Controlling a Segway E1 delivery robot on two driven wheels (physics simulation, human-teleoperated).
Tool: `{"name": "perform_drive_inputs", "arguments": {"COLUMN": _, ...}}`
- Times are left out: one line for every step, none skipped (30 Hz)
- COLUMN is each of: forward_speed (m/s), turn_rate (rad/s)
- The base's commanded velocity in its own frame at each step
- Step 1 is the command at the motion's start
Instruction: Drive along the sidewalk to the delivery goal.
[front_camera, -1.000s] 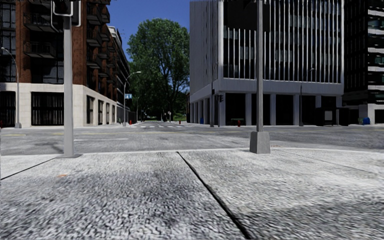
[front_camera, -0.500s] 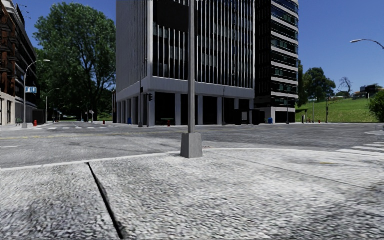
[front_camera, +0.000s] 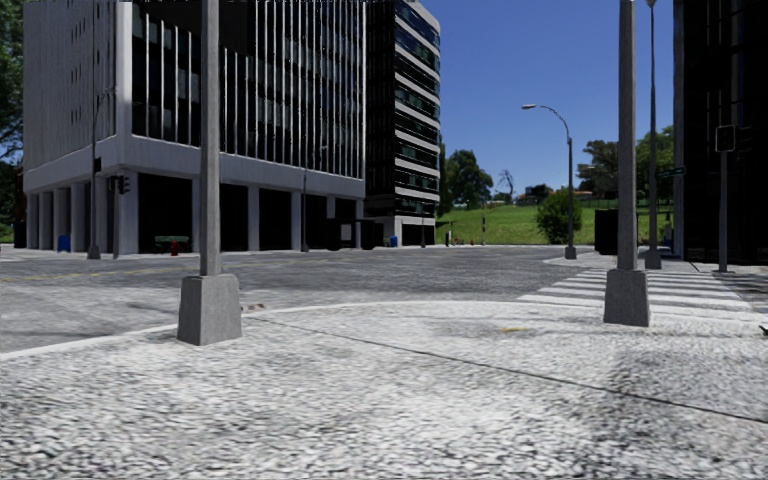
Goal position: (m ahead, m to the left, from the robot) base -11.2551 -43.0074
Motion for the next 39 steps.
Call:
{"name": "perform_drive_inputs", "arguments": {"forward_speed": 1.57, "turn_rate": -0.84}}
{"name": "perform_drive_inputs", "arguments": {"forward_speed": 1.57, "turn_rate": -0.84}}
{"name": "perform_drive_inputs", "arguments": {"forward_speed": 1.57, "turn_rate": -0.84}}
{"name": "perform_drive_inputs", "arguments": {"forward_speed": 1.57, "turn_rate": -0.84}}
{"name": "perform_drive_inputs", "arguments": {"forward_speed": 1.57, "turn_rate": -0.84}}
{"name": "perform_drive_inputs", "arguments": {"forward_speed": 1.57, "turn_rate": -0.84}}
{"name": "perform_drive_inputs", "arguments": {"forward_speed": 1.57, "turn_rate": -0.84}}
{"name": "perform_drive_inputs", "arguments": {"forward_speed": 1.57, "turn_rate": -0.84}}
{"name": "perform_drive_inputs", "arguments": {"forward_speed": 1.57, "turn_rate": -0.84}}
{"name": "perform_drive_inputs", "arguments": {"forward_speed": 1.57, "turn_rate": -0.84}}
{"name": "perform_drive_inputs", "arguments": {"forward_speed": 1.57, "turn_rate": -0.84}}
{"name": "perform_drive_inputs", "arguments": {"forward_speed": 1.57, "turn_rate": -0.84}}
{"name": "perform_drive_inputs", "arguments": {"forward_speed": 1.57, "turn_rate": -0.84}}
{"name": "perform_drive_inputs", "arguments": {"forward_speed": 1.57, "turn_rate": -0.84}}
{"name": "perform_drive_inputs", "arguments": {"forward_speed": 1.57, "turn_rate": -0.84}}
{"name": "perform_drive_inputs", "arguments": {"forward_speed": 1.57, "turn_rate": -0.84}}
{"name": "perform_drive_inputs", "arguments": {"forward_speed": 1.57, "turn_rate": -0.84}}
{"name": "perform_drive_inputs", "arguments": {"forward_speed": 1.57, "turn_rate": -0.84}}
{"name": "perform_drive_inputs", "arguments": {"forward_speed": 1.57, "turn_rate": -0.84}}
{"name": "perform_drive_inputs", "arguments": {"forward_speed": 1.57, "turn_rate": -0.84}}
{"name": "perform_drive_inputs", "arguments": {"forward_speed": 1.57, "turn_rate": -0.84}}
{"name": "perform_drive_inputs", "arguments": {"forward_speed": 1.57, "turn_rate": -0.84}}
{"name": "perform_drive_inputs", "arguments": {"forward_speed": 1.57, "turn_rate": -0.84}}
{"name": "perform_drive_inputs", "arguments": {"forward_speed": 1.57, "turn_rate": -0.84}}
{"name": "perform_drive_inputs", "arguments": {"forward_speed": 1.57, "turn_rate": -0.84}}
{"name": "perform_drive_inputs", "arguments": {"forward_speed": 1.57, "turn_rate": -0.84}}
{"name": "perform_drive_inputs", "arguments": {"forward_speed": 1.57, "turn_rate": -0.84}}
{"name": "perform_drive_inputs", "arguments": {"forward_speed": 1.57, "turn_rate": -0.84}}
{"name": "perform_drive_inputs", "arguments": {"forward_speed": 1.57, "turn_rate": -0.84}}
{"name": "perform_drive_inputs", "arguments": {"forward_speed": 1.57, "turn_rate": -0.84}}
{"name": "perform_drive_inputs", "arguments": {"forward_speed": 1.57, "turn_rate": -0.82}}
{"name": "perform_drive_inputs", "arguments": {"forward_speed": 1.57, "turn_rate": -0.78}}
{"name": "perform_drive_inputs", "arguments": {"forward_speed": 1.57, "turn_rate": -0.73}}
{"name": "perform_drive_inputs", "arguments": {"forward_speed": 1.57, "turn_rate": 0.0}}
{"name": "perform_drive_inputs", "arguments": {"forward_speed": 1.57, "turn_rate": 0.0}}
{"name": "perform_drive_inputs", "arguments": {"forward_speed": 1.57, "turn_rate": 0.0}}
{"name": "perform_drive_inputs", "arguments": {"forward_speed": 1.57, "turn_rate": 0.0}}
{"name": "perform_drive_inputs", "arguments": {"forward_speed": 1.57, "turn_rate": 0.0}}
{"name": "perform_drive_inputs", "arguments": {"forward_speed": 1.57, "turn_rate": 0.0}}
